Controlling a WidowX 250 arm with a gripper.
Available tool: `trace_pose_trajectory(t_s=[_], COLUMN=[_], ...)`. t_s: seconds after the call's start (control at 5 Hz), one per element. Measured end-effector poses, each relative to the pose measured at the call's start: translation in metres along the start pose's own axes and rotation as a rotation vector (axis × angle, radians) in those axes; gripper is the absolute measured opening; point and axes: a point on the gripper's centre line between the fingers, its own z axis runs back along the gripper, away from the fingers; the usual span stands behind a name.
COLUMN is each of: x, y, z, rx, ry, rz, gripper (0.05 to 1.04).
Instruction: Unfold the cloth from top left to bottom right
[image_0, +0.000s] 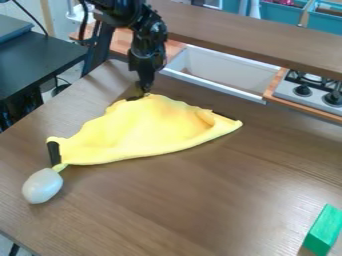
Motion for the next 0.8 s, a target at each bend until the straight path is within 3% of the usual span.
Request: trace_pose_trajectory(t_s=[0.6,0.8], x=[-0.005,-0.008], y=[0.008,0.001], z=[-0.009,-0.020], rx=[0.020,0.007], ry=[0.031,0.053], rz=[0.011,0.007], gripper=[1.000,1.000])
